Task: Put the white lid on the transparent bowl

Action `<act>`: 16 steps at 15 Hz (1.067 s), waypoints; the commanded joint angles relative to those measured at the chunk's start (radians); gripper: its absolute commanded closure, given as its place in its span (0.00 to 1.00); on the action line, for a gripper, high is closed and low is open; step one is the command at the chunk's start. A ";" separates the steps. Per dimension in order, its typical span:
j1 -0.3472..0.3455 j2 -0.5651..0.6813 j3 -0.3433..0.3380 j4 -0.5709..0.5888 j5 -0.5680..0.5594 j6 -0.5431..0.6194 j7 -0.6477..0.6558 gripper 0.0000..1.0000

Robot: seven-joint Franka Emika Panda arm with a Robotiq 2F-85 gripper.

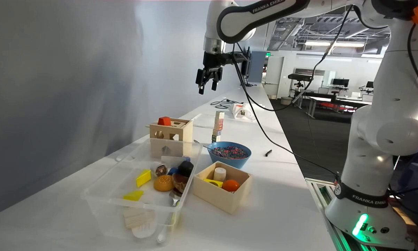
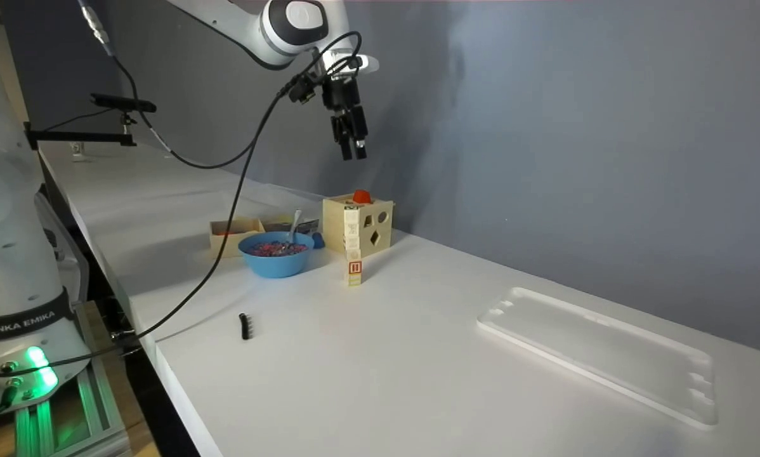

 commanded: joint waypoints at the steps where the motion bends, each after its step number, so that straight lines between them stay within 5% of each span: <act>1: 0.000 0.046 -0.023 0.057 0.053 -0.031 -0.019 0.00; 8: -0.099 0.238 -0.136 0.267 0.279 -0.071 -0.531 0.00; 12: -0.201 0.363 -0.149 0.426 0.333 -0.190 -0.833 0.00; 13: -0.222 0.404 -0.154 0.473 0.316 -0.204 -0.838 0.00; 14: -0.189 0.304 -0.137 0.341 0.296 -0.140 -0.759 0.00; 16: -0.207 0.327 -0.138 0.358 0.296 -0.143 -0.771 0.00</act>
